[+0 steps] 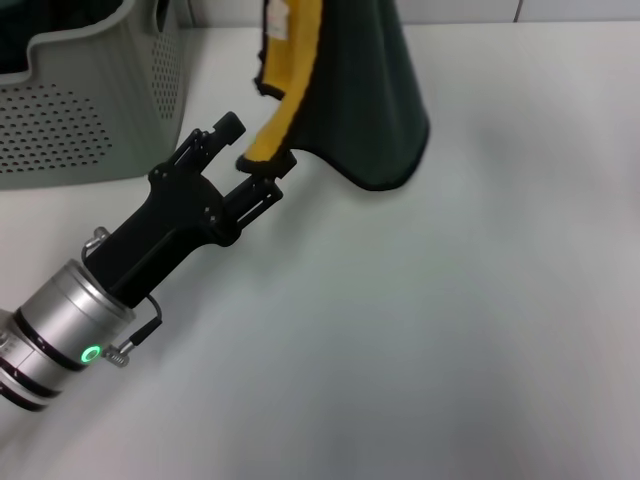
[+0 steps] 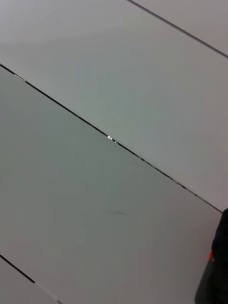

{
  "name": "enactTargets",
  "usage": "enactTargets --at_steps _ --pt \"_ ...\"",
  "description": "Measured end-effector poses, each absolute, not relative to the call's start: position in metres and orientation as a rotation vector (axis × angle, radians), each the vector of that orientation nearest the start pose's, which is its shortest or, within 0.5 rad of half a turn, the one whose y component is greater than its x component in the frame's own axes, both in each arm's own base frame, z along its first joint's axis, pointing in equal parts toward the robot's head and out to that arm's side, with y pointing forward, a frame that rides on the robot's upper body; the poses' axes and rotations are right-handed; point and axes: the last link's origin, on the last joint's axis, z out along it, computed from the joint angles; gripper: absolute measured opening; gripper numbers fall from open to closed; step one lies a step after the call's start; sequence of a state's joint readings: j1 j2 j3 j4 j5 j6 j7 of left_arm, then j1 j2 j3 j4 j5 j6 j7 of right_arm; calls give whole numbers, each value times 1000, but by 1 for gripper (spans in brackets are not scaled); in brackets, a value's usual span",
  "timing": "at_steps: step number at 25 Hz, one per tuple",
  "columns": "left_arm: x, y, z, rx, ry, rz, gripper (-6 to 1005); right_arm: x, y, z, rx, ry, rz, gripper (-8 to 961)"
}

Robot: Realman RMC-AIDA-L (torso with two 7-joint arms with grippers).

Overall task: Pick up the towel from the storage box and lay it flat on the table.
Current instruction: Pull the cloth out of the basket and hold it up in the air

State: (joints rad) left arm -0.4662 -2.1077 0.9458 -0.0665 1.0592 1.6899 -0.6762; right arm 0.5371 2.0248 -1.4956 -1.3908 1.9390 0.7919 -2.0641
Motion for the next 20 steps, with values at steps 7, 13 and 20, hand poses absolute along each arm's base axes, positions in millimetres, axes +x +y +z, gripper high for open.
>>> enactTargets --at_steps 7,13,20 --pt "-260 265 -48 -2079 -536 -1361 812 16 389 43 -2153 -532 827 9" --pt "-260 261 -46 -2064 -469 -1358 803 14 396 38 -2148 -508 807 9" --pt "-258 262 -48 -2069 -410 -1323 784 9 398 38 -2147 -518 811 8"
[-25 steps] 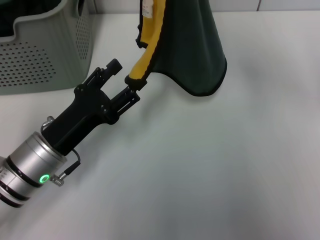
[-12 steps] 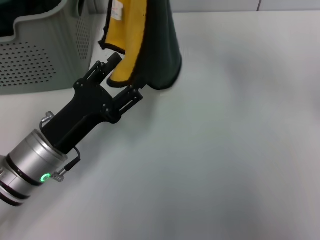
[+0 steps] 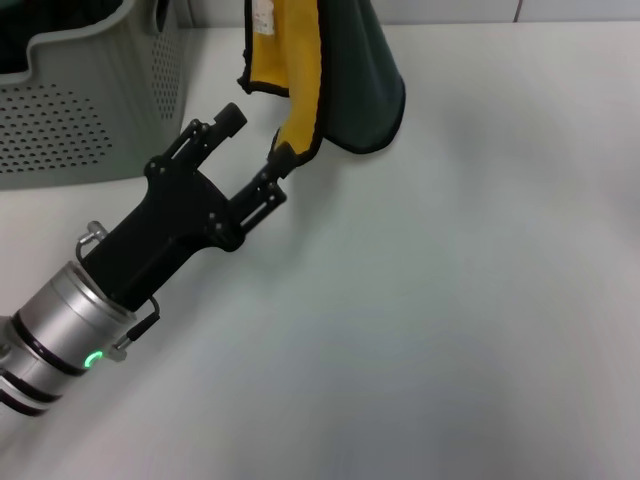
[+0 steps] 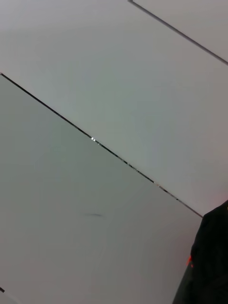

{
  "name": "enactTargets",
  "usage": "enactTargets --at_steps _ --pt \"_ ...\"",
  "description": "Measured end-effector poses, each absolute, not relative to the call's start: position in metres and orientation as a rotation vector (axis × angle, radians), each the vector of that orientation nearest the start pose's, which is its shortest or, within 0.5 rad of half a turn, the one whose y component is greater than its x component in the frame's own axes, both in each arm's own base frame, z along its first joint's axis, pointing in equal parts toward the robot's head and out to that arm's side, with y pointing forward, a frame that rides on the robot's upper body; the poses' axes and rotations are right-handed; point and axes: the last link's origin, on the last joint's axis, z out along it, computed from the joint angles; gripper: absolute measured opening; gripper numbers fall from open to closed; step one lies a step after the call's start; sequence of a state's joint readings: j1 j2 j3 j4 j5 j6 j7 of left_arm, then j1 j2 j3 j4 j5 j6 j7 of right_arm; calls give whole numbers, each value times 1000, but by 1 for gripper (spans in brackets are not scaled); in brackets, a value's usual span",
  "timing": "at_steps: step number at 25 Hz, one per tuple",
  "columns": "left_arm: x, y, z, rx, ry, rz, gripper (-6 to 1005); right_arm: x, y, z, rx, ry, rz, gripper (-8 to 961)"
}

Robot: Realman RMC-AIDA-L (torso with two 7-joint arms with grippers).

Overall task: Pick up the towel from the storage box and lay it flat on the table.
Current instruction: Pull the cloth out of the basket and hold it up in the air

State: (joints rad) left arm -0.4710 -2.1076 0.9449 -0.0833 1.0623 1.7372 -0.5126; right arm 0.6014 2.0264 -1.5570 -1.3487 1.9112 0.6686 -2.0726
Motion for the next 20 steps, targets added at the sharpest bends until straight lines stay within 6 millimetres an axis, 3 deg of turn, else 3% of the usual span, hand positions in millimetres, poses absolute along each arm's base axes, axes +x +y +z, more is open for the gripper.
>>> enactTargets --at_steps 9,20 --pt "-248 257 -63 -2057 -159 -1164 740 -1 402 39 -2121 -500 818 8" --pt "-251 261 -59 -1939 -132 -1093 724 -7 400 35 -2134 -502 833 9"
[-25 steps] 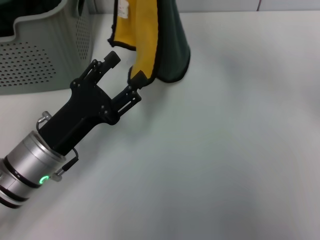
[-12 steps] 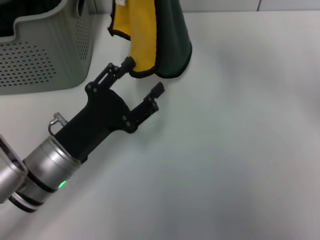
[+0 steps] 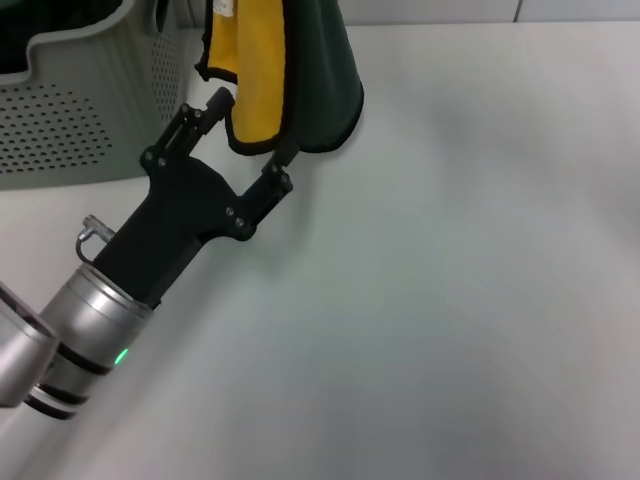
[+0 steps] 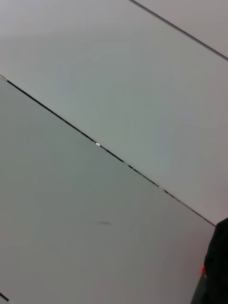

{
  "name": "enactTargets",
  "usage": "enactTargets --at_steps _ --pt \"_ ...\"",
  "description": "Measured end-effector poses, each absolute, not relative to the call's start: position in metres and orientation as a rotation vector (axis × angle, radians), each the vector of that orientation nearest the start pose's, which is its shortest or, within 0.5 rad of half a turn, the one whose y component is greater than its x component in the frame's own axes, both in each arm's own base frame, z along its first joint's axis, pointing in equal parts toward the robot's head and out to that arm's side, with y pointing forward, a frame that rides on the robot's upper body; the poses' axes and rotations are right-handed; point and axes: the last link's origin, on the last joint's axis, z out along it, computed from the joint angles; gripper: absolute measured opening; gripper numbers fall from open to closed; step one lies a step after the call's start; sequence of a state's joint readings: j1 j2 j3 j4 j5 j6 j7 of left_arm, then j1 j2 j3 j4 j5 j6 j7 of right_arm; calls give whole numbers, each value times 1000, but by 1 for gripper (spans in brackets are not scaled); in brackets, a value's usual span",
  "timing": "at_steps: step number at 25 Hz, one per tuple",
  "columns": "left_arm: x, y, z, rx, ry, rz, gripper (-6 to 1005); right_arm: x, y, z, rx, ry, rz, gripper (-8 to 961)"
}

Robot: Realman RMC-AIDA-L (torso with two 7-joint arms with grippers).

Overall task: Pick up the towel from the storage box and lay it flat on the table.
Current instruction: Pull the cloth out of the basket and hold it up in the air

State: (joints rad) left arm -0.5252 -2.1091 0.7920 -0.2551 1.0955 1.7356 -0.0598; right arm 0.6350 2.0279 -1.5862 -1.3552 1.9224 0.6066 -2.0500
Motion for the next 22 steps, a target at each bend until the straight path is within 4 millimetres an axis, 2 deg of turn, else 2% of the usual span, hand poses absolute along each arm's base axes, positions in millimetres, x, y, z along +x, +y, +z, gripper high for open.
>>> enactTargets --at_steps 9,22 --pt "-252 256 -63 -1883 -50 -989 712 -14 401 39 -2125 -458 866 9" --pt "-253 249 -56 -1833 -38 -1017 693 -13 397 33 -2148 -460 862 9"
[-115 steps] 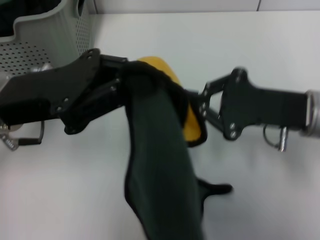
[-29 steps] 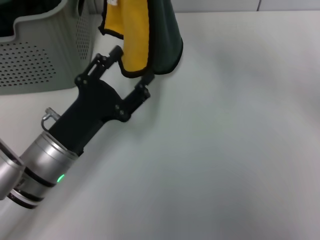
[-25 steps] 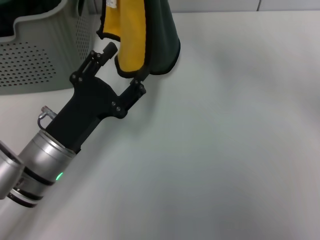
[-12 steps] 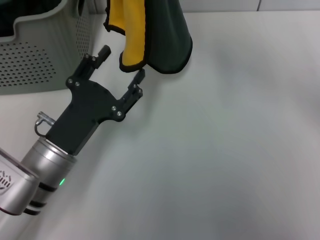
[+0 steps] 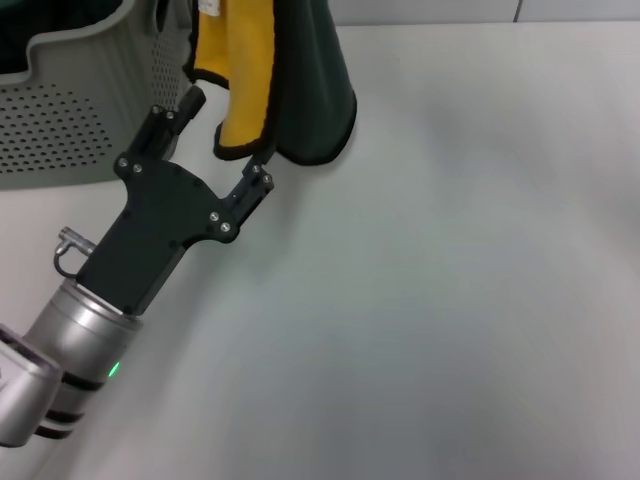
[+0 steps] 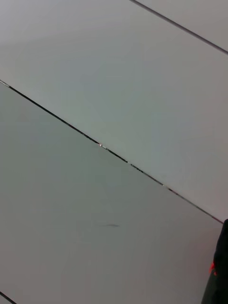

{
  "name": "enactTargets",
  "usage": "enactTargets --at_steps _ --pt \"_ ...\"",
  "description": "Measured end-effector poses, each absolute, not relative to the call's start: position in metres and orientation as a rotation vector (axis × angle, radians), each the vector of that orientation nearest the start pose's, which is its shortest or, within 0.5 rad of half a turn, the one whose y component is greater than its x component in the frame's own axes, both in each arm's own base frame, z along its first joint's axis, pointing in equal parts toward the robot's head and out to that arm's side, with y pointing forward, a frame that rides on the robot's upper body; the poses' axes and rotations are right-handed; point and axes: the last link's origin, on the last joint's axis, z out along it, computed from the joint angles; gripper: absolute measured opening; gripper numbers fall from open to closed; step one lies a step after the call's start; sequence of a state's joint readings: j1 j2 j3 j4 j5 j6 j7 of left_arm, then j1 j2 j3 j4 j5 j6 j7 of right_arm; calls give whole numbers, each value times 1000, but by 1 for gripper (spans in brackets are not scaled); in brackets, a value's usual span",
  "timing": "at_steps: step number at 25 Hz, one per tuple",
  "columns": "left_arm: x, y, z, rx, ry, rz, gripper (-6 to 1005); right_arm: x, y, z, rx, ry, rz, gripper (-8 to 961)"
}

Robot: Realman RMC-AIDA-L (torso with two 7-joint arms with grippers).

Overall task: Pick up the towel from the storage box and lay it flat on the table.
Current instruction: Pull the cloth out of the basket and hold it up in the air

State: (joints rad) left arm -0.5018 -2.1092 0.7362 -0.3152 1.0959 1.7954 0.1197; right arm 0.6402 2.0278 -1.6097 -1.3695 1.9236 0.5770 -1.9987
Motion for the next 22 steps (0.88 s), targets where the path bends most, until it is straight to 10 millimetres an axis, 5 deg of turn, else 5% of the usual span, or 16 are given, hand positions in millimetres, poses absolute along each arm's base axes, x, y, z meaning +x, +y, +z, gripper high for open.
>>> enactTargets --at_steps 19,22 --pt "-253 241 -53 -1826 -30 -1068 666 -9 399 33 -2143 -438 853 9" --pt "-252 240 -52 -1820 -34 -1081 535 -9 400 32 -2147 -429 854 8"
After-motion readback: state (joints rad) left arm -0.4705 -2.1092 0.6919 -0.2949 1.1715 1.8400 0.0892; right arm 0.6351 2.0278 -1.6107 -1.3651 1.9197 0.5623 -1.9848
